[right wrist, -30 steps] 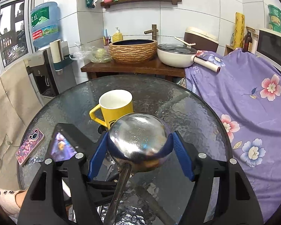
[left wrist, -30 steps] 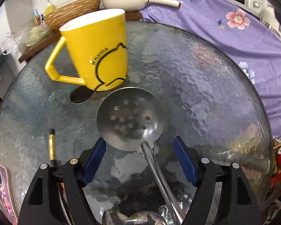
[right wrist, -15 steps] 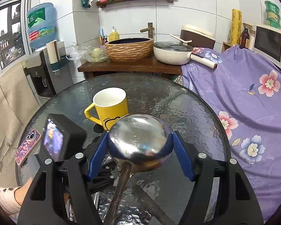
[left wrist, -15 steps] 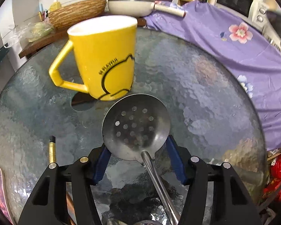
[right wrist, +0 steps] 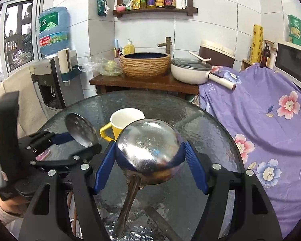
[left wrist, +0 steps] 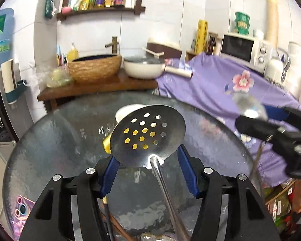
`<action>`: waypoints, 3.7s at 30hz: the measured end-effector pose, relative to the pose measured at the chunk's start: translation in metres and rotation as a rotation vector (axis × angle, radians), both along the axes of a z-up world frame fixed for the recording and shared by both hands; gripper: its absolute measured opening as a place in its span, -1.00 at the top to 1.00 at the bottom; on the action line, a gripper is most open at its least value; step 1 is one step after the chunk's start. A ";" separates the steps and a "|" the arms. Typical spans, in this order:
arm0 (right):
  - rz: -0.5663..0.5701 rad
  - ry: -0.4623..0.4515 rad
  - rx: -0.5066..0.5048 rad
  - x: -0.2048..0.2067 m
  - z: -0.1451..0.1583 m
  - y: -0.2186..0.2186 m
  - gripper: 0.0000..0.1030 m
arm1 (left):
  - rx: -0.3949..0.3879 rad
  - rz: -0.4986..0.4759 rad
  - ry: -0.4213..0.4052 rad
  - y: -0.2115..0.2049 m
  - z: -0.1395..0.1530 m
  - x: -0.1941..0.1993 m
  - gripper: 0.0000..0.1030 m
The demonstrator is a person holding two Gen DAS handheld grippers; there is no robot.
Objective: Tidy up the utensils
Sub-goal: 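Lift the skimmer with the left gripper while the right carries the ladle toward the yellow mug, then raise the skimmer and ladle above the yellow mug with both grippers, then lower the ladle and skimmer handles into the yellow mug and open both grippers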
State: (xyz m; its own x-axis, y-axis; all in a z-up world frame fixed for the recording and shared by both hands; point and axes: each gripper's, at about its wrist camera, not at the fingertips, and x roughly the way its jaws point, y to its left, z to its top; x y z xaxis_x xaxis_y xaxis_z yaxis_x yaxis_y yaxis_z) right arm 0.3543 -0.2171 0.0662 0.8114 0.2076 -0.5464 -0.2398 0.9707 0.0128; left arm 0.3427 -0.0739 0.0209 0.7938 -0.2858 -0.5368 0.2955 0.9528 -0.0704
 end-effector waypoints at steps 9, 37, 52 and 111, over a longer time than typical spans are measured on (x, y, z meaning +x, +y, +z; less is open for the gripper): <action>0.006 -0.040 0.008 0.008 0.022 0.008 -0.33 | 0.004 0.005 -0.097 0.012 0.034 -0.008 0.23; -0.012 -0.054 -0.026 0.008 0.018 0.009 -0.33 | -0.014 -0.016 0.431 0.024 -0.083 -0.011 0.12; -0.009 -0.057 -0.053 0.001 0.017 0.007 -0.33 | -0.055 0.075 0.479 0.023 -0.104 0.024 0.42; -0.053 -0.096 -0.123 0.132 0.083 0.030 -0.32 | -0.156 0.231 -0.171 0.045 0.070 0.112 0.92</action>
